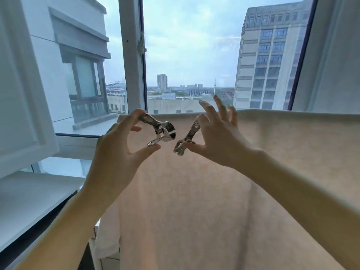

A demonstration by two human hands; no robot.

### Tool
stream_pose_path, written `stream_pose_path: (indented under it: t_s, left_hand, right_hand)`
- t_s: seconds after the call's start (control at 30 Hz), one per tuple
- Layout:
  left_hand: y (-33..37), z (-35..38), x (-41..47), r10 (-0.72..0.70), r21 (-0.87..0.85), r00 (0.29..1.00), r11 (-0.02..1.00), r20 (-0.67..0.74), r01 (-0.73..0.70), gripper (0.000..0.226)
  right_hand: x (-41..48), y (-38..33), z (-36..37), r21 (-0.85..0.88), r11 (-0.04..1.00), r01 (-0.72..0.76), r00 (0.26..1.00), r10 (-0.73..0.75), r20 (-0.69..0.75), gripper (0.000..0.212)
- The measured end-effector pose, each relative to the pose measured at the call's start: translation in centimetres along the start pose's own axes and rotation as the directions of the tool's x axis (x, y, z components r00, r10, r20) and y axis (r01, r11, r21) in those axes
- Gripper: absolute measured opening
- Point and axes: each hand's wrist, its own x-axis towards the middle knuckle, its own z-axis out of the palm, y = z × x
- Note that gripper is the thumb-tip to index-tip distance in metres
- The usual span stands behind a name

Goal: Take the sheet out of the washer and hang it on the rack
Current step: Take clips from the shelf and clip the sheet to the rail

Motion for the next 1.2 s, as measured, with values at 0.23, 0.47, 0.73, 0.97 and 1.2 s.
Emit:
stream_pose_path:
  t_s: [0.23, 0.47, 0.73, 0.97, 1.2]
  left_hand:
    - [0.7, -0.9, 2.7, 0.121, 0.043, 0.989, 0.992, -0.08, -0.118, 0.055]
    - [1.7, 0.1, 5.4, 0.17, 0.036, 0.985, 0.985, -0.007, -0.17, 0.053]
    - [2.0, -0.1, 9.8, 0.241, 0.082, 0.961, 0.964, 0.136, -0.253, 0.068]
    - [1.8, 1.2, 11.2, 0.305, 0.124, 0.914, 0.93, 0.267, -0.346, 0.073]
    - [0.8, 1.6, 11.3, 0.336, 0.057, 0.893, 0.928, 0.299, -0.369, 0.085]
  right_hand:
    - [0.2, 0.1, 1.1, -0.051, 0.999, 0.002, 0.997, 0.002, 0.077, 0.082]
    - [-0.2, 0.0, 1.9, -0.127, 0.99, 0.065, 0.994, -0.053, 0.097, 0.075]
    - [-0.8, 0.2, 2.1, -0.213, 0.973, 0.089, 0.992, -0.066, 0.111, 0.074]
    - [-0.5, 0.1, 2.0, -0.223, 0.972, 0.069, 0.993, -0.047, 0.105, 0.075]
    - [-0.5, 0.0, 1.9, -0.207, 0.976, 0.071, 0.993, -0.05, 0.108, 0.075]
